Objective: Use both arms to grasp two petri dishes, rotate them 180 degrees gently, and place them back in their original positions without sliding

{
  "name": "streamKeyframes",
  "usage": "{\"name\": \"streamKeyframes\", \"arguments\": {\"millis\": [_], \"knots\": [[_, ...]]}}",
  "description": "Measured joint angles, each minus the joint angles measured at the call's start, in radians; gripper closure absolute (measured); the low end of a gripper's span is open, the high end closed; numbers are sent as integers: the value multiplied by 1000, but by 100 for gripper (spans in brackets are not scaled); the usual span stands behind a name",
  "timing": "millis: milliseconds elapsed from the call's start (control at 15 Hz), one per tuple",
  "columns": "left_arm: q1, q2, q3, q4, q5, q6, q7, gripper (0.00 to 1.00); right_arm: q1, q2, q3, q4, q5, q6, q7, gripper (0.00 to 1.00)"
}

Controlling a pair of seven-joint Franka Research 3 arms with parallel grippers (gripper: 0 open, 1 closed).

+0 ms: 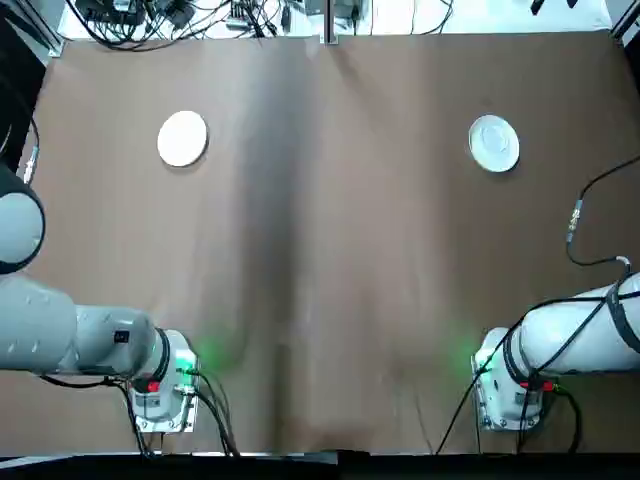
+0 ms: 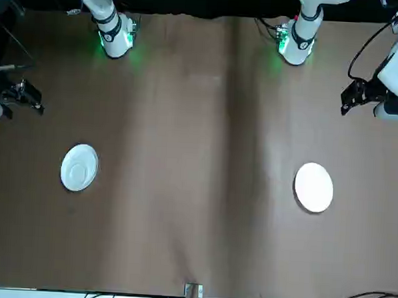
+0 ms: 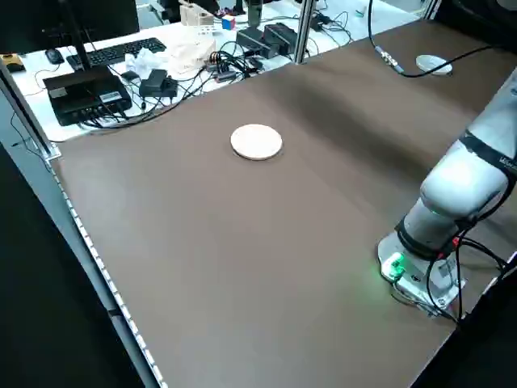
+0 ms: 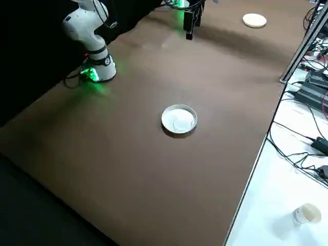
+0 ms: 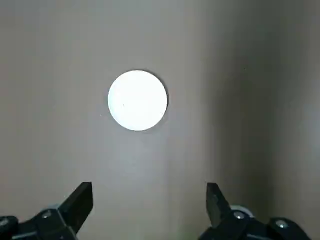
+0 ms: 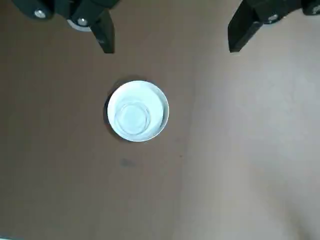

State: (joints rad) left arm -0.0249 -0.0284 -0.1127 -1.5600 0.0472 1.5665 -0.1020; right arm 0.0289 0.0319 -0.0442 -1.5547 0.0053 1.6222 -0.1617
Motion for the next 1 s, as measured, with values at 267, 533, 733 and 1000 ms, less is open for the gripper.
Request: {"name": "streamKeyframes", "arguments": {"millis": [267, 533, 733, 1000], "knots": [[0, -1, 0, -7, -2, 0, -12, 0, 1, 0, 1, 0, 0, 0, 0, 0], [1, -1, 0, -13, -2, 0, -15, 0, 4, 5, 2, -6, 0, 4, -1, 0], [2, -1, 2, -17, -2, 0, -15, 0, 16, 28, 2, -13, 0, 15, -2, 0], [4, 0, 4, -26, -2, 0, -41, 0, 22, 71, 2, -17, 0, 49, -2, 0]]}}
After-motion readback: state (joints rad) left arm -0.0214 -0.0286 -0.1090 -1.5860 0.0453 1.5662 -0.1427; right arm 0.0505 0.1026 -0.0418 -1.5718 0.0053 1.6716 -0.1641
